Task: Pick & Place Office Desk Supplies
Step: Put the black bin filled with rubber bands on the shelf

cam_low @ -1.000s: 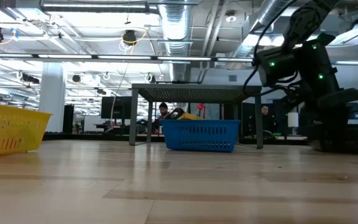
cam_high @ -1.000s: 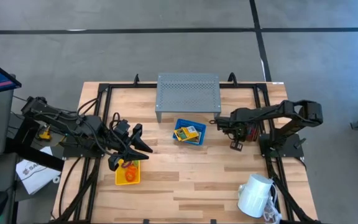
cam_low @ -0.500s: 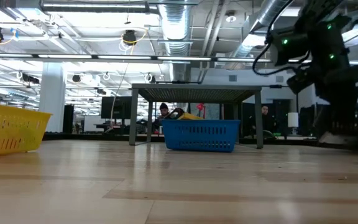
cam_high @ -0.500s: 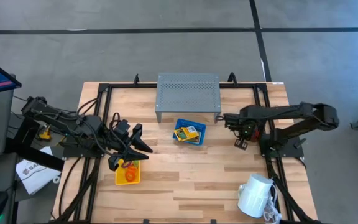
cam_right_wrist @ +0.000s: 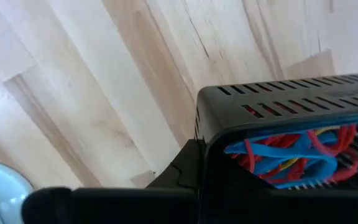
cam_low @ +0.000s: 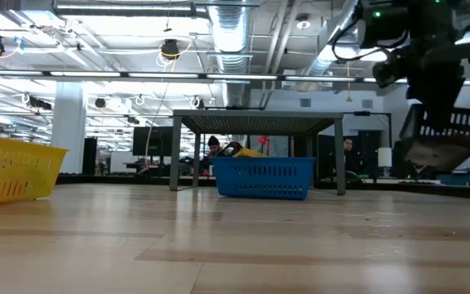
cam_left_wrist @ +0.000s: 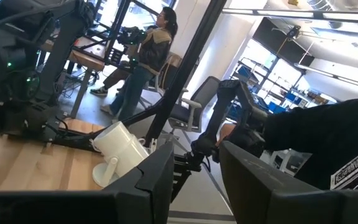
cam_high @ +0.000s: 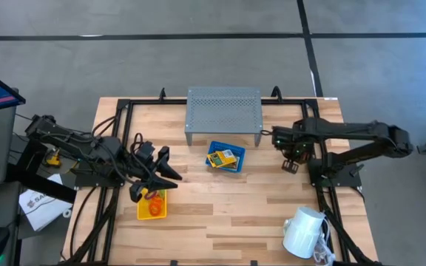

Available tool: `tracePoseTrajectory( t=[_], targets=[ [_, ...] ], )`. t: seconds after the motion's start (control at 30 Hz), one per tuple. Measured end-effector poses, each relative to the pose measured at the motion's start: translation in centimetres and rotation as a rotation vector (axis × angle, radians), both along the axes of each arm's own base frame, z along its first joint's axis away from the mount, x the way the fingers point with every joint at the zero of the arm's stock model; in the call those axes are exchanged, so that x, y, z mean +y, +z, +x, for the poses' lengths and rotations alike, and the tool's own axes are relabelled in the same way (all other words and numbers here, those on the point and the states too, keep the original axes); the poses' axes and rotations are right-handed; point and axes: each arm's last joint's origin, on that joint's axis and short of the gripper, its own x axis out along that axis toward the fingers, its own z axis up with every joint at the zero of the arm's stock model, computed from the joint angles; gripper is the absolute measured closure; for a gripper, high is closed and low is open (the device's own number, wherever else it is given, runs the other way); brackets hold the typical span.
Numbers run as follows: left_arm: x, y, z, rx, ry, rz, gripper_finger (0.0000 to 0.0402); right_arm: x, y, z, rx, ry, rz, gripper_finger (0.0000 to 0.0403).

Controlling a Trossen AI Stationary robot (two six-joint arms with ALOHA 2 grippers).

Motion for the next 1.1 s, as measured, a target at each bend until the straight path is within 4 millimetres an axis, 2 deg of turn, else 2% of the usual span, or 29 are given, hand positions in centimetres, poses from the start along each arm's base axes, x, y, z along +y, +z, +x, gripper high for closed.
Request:
tracePoseTrajectory(
  t=[0.37, 0.77, 0.9, 1.1],
  targets=[
    [0.6, 0.0, 0.2, 0.003, 0.035, -0.011, 0.0278, -0.2, 3.1, 2.2, 0.074, 0.152, -0.069, 0.0403],
    [0.7, 0.0, 0.2, 0.004, 0.034, -0.011, 0.0278, -0.8, 8.9, 4.1, 0.027, 0.216, -0.174, 0.0403],
    [0.7, 0.0, 0.2, 0.006, 0.034, -0.007, 0.0278, -1.1, 10.3, 5.7, 0.012, 0.268, -0.202, 0.0403],
    [0.7, 0.0, 0.2, 0.002, 0.034, -0.01, 0.0278, -1.8, 11.5, 9.5, -0.009, 0.363, -0.213, 0.0403]
  ],
)
